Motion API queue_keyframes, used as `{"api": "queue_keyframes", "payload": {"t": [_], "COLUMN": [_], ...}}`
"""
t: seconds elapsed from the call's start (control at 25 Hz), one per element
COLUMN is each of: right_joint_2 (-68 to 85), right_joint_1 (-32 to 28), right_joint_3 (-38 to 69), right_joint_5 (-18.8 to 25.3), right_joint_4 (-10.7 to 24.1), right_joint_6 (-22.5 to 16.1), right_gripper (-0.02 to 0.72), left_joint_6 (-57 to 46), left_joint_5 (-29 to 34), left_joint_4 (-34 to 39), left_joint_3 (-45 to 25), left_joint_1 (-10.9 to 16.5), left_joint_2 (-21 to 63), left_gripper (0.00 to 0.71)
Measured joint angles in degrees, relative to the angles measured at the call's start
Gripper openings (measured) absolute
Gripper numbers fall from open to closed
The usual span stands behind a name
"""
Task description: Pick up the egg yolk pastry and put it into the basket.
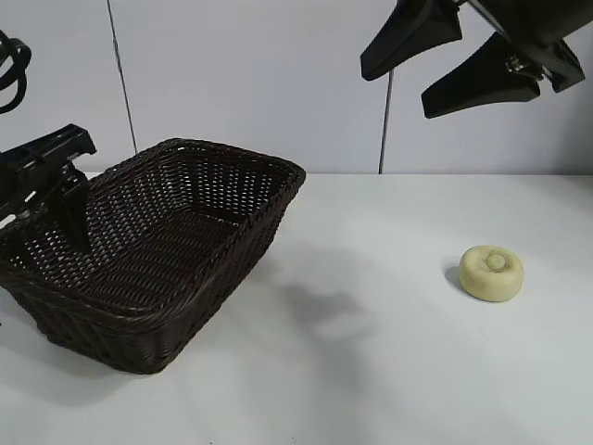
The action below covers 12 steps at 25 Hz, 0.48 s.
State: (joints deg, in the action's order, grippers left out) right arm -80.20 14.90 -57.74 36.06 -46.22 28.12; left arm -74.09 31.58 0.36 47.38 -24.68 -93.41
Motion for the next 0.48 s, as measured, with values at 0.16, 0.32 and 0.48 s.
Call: {"api": "queue_keyframes", "payload": {"t": [0.16,0.32,0.48], "right_joint_2": [0.0,0.0,0.0], "right_joint_1": [0.0,0.0,0.0], "right_joint_3": [0.0,0.0,0.0], "right_joint_5": [0.0,0.0,0.0], "right_joint_4": [0.0,0.19,0.35], "right_joint_6": [0.0,0.0,0.0], "right_gripper": [0.496,0.496,0.496], "left_joint_6": [0.0,0.0,0.0], "left_joint_5": [-3.32,-4.51,-4.7], "left_joint_4": [0.0,0.0,0.0], "left_joint_3": [0.0,0.0,0.0], "left_joint_1": [0.0,0.0,0.0], "left_joint_2": [-3.55,-4.66,-4.76], "left_gripper": [0.571,0.568,0.458]}}
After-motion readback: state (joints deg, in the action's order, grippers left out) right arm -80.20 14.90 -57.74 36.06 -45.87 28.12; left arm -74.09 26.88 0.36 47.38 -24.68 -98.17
